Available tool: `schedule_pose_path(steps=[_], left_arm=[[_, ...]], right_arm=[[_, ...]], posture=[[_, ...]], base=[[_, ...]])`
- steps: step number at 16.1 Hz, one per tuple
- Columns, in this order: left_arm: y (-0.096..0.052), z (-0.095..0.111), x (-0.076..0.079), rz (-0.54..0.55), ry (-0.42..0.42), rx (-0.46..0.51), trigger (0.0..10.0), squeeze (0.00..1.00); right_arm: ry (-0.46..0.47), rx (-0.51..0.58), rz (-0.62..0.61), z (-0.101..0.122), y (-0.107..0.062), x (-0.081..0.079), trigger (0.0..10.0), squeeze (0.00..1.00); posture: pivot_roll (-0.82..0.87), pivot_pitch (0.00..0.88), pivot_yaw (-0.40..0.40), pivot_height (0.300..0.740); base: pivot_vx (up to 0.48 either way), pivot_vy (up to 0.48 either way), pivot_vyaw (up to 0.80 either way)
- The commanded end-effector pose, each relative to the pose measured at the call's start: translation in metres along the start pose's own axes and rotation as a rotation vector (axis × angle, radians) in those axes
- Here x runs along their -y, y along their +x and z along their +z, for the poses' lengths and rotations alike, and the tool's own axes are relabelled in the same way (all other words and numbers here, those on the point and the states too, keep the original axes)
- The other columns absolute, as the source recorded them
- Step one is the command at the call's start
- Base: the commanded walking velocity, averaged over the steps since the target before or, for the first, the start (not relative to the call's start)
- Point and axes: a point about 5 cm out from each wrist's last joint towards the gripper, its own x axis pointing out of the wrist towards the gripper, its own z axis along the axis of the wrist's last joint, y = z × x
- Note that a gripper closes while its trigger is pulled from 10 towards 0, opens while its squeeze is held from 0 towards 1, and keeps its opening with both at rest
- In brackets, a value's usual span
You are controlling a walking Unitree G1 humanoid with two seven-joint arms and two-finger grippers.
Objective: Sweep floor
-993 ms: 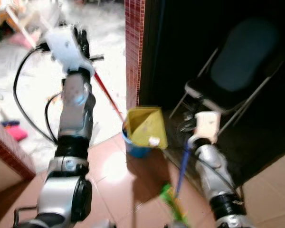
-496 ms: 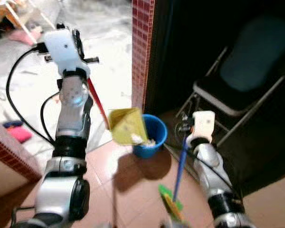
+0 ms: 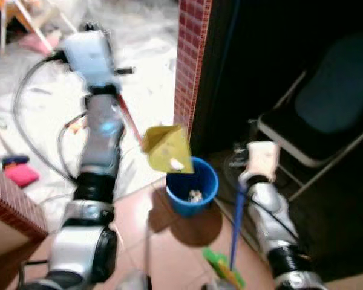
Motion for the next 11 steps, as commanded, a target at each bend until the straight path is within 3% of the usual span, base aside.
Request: schedule_pose_path(steps=[1,8,11], left_arm=[[-0.003,0.019,0.016,-0.073,-0.025,0.107,10.0,0.00],[-0.058,-0.002,0.063,-0.326,-0.118,0.051,10.0,0.00],[-0.077,-0.007,0.083,-0.568,-0.036,0.100,10.0,0.00]], right_arm=[[0.013,0.032,-0.033,0.007,0.001,0.009,10.0,0.00],[0.005,0.030,-0.036,0.007,0.003,0.011,10.0,0.00],[0.003,0.049,-0.037,0.013,0.006,0.011,10.0,0.00]], posture=[[-0.07,0.000,0.008,0.740],[-0.07,0.000,0.008,0.740],[-0.08,0.000,0.011,0.740]], base=[[0.000,0.000,0.00],[0.000,0.000,0.00],[0.000,0.000,0.00]])
